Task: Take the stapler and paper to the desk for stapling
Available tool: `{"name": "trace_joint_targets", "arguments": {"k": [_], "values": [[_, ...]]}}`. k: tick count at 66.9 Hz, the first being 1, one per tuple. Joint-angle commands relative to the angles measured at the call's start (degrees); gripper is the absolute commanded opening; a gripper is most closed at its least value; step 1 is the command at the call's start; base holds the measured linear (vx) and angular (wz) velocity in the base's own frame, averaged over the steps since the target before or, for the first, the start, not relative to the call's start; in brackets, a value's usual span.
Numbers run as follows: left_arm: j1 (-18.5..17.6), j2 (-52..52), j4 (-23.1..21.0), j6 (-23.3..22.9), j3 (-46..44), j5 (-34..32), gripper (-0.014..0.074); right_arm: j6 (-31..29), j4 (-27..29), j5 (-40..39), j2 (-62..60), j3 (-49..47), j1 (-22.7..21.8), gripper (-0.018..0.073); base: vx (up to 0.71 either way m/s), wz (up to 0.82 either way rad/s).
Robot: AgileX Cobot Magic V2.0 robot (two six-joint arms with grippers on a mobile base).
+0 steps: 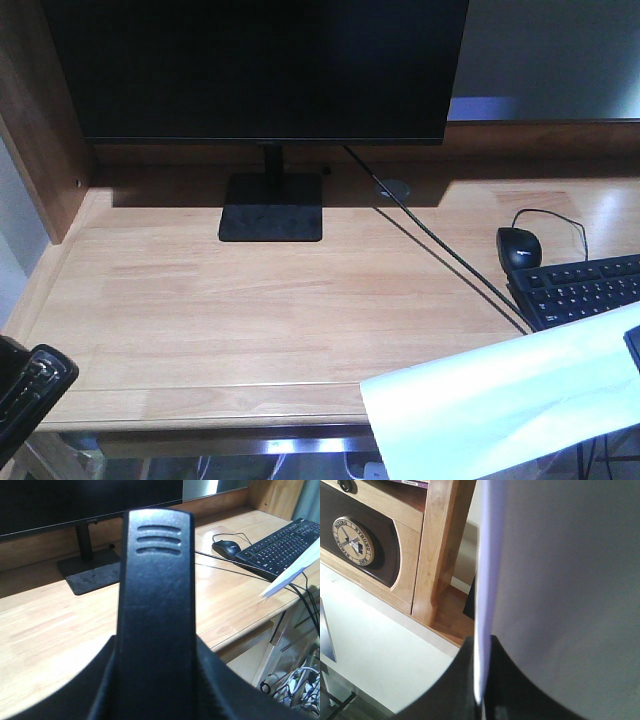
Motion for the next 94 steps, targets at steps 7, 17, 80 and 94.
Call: {"name": "trace_joint_targets", "arguments": {"k": [7, 17, 80, 94], "values": [[-0.15, 0.38, -0.24, -0.36, -1.8, -6.62, -0.0007, -0.71, 0.51, -3.56, 0.43, 0.15, 0.06, -0.0005, 0.0, 0.0], [-0.15, 0.38, -0.24, -0.36, -1.8, -6.62, -0.0007, -0.71, 0.51, -3.63, 0.43, 0.15, 0.06, -0.0005, 0.0, 0.0], [-0.15, 0.38, -0.23, -0.5, -1.8, -6.83, -0.0007, -0.71, 0.51, -3.63, 0.43, 0.15, 0.06, -0.0005, 0.0, 0.0], [-0.15, 0.38, -0.25, -0.55, -1.73, -8.84, -0.0007, -0.71, 0.51, -3.57, 0.43, 0.15, 0.06, -0.0005, 0.0, 0.0]]}}
